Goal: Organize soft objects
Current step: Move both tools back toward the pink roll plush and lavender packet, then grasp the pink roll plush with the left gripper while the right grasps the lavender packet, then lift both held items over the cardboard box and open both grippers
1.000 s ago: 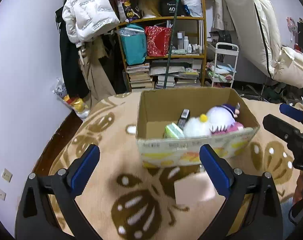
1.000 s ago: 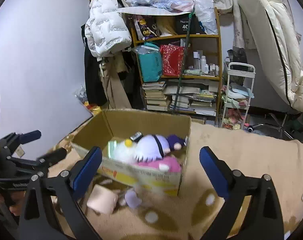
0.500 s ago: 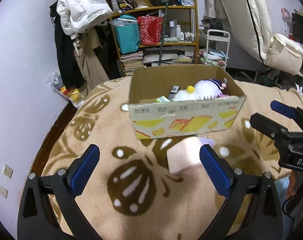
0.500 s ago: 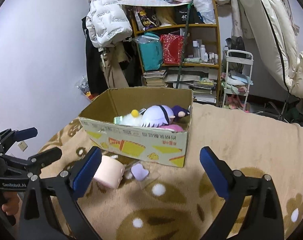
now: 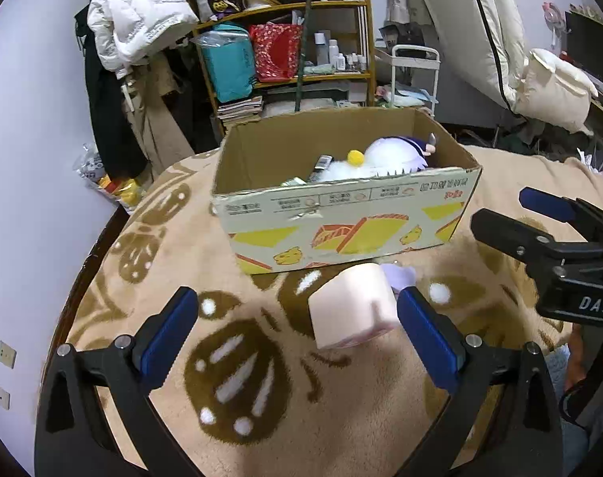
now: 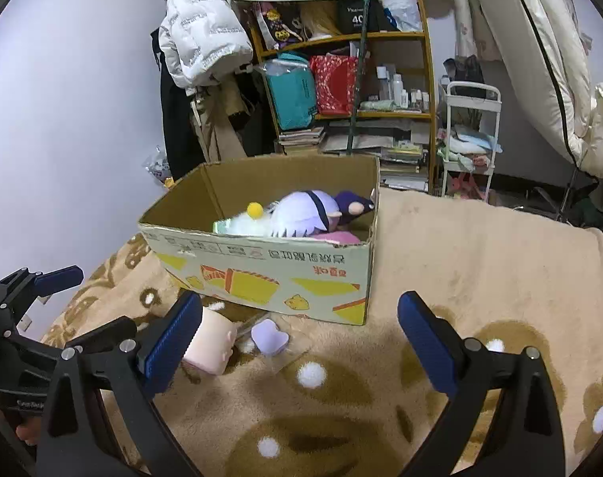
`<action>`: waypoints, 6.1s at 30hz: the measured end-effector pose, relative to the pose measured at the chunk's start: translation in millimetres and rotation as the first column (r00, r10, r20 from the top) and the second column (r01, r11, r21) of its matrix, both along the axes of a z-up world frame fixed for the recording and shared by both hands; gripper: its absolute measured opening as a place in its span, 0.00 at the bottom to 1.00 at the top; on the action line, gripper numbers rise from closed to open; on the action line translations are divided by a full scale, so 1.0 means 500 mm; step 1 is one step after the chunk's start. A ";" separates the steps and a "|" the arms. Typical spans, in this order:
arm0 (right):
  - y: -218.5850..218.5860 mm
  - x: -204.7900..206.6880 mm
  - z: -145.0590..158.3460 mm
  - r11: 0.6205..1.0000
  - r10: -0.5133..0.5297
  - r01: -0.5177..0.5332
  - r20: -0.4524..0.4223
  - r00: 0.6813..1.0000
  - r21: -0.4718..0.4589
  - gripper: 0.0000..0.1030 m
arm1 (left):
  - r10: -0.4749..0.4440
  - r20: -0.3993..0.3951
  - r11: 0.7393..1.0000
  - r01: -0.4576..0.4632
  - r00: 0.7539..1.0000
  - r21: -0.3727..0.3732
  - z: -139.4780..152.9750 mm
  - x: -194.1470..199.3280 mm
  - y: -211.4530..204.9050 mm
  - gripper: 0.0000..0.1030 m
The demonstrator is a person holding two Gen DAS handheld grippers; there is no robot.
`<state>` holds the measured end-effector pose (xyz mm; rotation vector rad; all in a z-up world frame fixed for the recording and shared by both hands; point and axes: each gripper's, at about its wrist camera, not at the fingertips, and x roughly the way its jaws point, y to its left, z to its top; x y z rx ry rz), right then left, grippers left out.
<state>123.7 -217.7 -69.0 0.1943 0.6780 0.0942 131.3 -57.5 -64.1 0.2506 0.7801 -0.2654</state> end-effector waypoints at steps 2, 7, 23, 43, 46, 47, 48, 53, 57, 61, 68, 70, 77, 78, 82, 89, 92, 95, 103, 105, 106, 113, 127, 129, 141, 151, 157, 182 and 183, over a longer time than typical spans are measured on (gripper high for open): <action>0.000 0.008 -0.010 1.000 0.006 -0.006 -0.008 1.000 0.004 1.00 | -0.011 -0.004 1.000 0.011 1.000 -0.004 -0.007 0.006 -0.007 0.96; -0.005 0.028 -0.035 0.999 0.012 -0.010 -0.041 0.999 0.035 1.00 | -0.051 -0.024 0.999 0.051 0.998 0.003 -0.024 0.018 -0.028 0.96; 0.016 0.064 -0.097 0.999 0.033 -0.031 -0.116 0.993 0.019 1.00 | -0.110 -0.034 0.993 0.111 0.993 0.032 -0.081 0.028 -0.061 0.96; 0.047 0.098 -0.160 0.992 0.108 -0.090 -0.205 0.973 0.093 0.87 | -0.110 -0.056 0.993 0.112 0.992 0.037 -0.150 0.053 -0.056 0.83; 0.049 0.105 -0.170 0.988 0.118 -0.092 -0.226 0.967 0.122 0.80 | -0.130 -0.079 0.991 0.131 0.988 0.011 -0.156 0.058 -0.056 0.71; 0.048 0.108 -0.174 0.987 0.124 -0.094 -0.236 0.964 0.132 0.76 | -0.138 -0.083 0.990 0.139 0.987 0.008 -0.158 0.057 -0.057 0.68; 0.049 0.111 -0.179 0.986 0.126 -0.094 -0.246 0.961 0.139 0.74 | -0.149 -0.089 0.989 0.149 0.985 0.004 -0.159 0.056 -0.059 0.60; 0.058 0.117 -0.195 0.983 0.139 -0.101 -0.270 0.953 0.151 0.58 | -0.156 -0.116 0.988 0.155 0.981 -0.015 -0.165 0.054 -0.055 0.50; 0.070 0.117 -0.194 0.983 0.146 -0.111 -0.257 0.955 0.144 0.54 | -0.133 -0.143 0.990 0.124 0.981 -0.070 -0.162 0.058 -0.037 0.40; 0.082 0.120 -0.194 0.983 0.153 -0.120 -0.254 0.955 0.142 0.49 | -0.122 -0.154 0.990 0.110 0.981 -0.087 -0.158 0.054 -0.026 0.36; 0.086 0.115 -0.189 0.985 0.141 -0.112 -0.247 0.959 0.130 0.45 | -0.080 -0.180 0.990 0.057 0.980 -0.131 -0.149 0.042 -0.004 0.35; 0.091 0.114 -0.187 0.986 0.140 -0.111 -0.250 0.958 0.124 0.36 | -0.074 -0.179 0.991 0.053 0.981 -0.121 -0.146 0.038 -0.003 0.34; 0.105 0.091 -0.173 0.990 0.131 -0.114 -0.246 0.960 0.083 0.20 | -0.055 -0.174 0.996 0.041 0.983 -0.085 -0.137 0.026 -0.002 0.35; 0.105 0.091 -0.173 0.990 0.133 -0.115 -0.246 0.960 0.085 0.19 | -0.054 -0.172 0.996 0.040 0.984 -0.082 -0.135 0.026 -0.002 0.35; 0.106 0.086 -0.169 0.990 0.135 -0.118 -0.250 0.959 0.082 0.16 | -0.048 -0.185 0.995 0.031 0.982 -0.092 -0.133 0.024 0.002 0.34; 0.095 0.048 -0.147 0.992 0.124 -0.114 -0.246 0.961 0.054 0.13 | -0.032 -0.175 0.996 0.017 0.984 -0.087 -0.118 0.013 0.010 0.31; 0.084 0.030 -0.135 0.994 0.111 -0.104 -0.239 0.965 0.041 0.13 | -0.044 -0.154 0.996 0.030 0.987 -0.089 -0.106 0.000 0.009 0.31; 0.082 0.014 -0.120 0.996 0.093 -0.092 -0.222 0.971 0.014 0.12 | -0.050 -0.138 0.996 0.038 0.989 -0.086 -0.095 -0.013 0.007 0.31; 0.069 -0.039 -0.057 0.998 0.035 -0.042 -0.138 0.990 -0.047 0.12 | -0.053 -0.045 0.997 0.050 0.998 -0.059 -0.044 -0.052 0.007 0.31; 0.068 -0.050 -0.040 0.998 0.034 -0.040 -0.115 0.993 -0.050 0.12 | -0.056 -0.020 0.997 0.055 0.998 -0.056 -0.030 -0.064 0.008 0.31; 0.067 -0.052 -0.032 0.998 0.032 -0.037 -0.107 0.994 -0.050 0.12 | -0.059 -0.007 0.997 0.058 0.998 -0.059 -0.022 -0.069 0.010 0.31; 0.069 -0.085 0.032 0.996 0.021 -0.020 0.003 1.000 -0.082 0.12 | -0.045 0.094 0.996 0.052 0.995 -0.074 0.027 -0.101 0.022 0.31; 0.036 -0.097 0.117 0.993 -0.043 0.062 0.186 0.982 -0.096 0.12 | -0.032 0.288 0.994 0.060 0.957 -0.090 0.102 -0.110 0.023 0.31; 0.033 -0.089 0.124 0.993 -0.047 0.068 0.201 0.979 -0.100 0.12 | -0.028 0.304 0.994 0.060 0.952 -0.094 0.108 -0.100 0.021 0.31; 0.027 -0.019 0.164 0.991 -0.043 0.076 0.268 0.963 -0.114 0.12 | -0.029 0.415 0.993 0.075 0.909 -0.095 0.172 -0.005 0.006 0.31; 0.025 0.055 0.189 0.991 -0.028 0.066 0.298 0.954 -0.119 0.12 | -0.064 0.467 0.992 0.108 0.882 -0.068 0.192 0.085 -0.025 0.32; 0.024 0.091 0.178 0.995 -0.042 0.067 0.279 0.960 -0.080 0.12 | -0.046 0.420 0.986 0.109 0.906 -0.128 0.173 0.138 -0.034 0.32; 0.013 0.159 0.037 0.997 0.028 -0.034 0.081 0.996 0.073 0.12 | -0.069 0.234 0.992 0.092 0.970 -0.089 0.045 0.189 -0.039 0.47; 0.012 0.155 0.037 0.997 0.025 -0.031 0.079 0.997 0.075 0.12 | -0.064 0.247 0.993 0.087 0.967 -0.083 0.048 0.183 -0.039 0.54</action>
